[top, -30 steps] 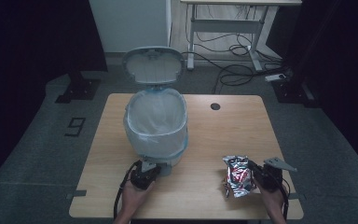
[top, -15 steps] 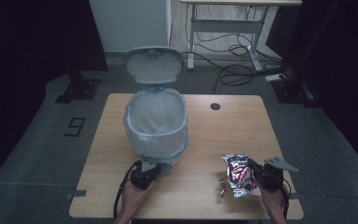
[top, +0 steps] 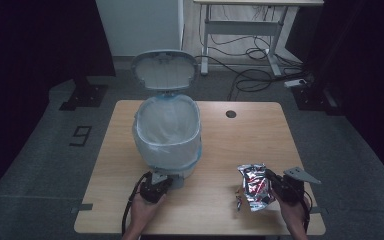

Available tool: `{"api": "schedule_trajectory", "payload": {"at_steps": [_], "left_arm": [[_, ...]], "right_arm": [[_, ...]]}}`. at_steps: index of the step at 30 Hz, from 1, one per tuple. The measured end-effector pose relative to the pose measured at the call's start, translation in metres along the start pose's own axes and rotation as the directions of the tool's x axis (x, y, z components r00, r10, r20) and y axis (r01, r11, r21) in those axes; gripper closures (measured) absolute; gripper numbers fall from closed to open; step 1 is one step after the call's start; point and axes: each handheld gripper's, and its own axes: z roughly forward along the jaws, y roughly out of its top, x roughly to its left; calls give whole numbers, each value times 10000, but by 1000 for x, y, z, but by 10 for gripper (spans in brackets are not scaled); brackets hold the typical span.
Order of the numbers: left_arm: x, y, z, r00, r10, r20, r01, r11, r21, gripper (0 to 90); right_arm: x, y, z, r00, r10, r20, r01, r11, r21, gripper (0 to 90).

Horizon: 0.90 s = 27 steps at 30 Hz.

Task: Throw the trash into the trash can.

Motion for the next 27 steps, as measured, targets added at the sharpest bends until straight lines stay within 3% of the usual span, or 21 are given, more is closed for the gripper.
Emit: {"api": "schedule_trajectory", "payload": {"at_steps": [15, 27], "left_arm": [[0, 0, 0, 10000, 9, -6, -9, 10000, -28, 900], [0, -1, 0, 10000, 10, -12, -10, 10000, -49, 900]], "right_arm": [[3, 10, -6, 9999, -41, -147, 38, 9998, -209, 900], [10, 31, -11, 9994, -133, -330, 114, 9981, -598, 900]]}}
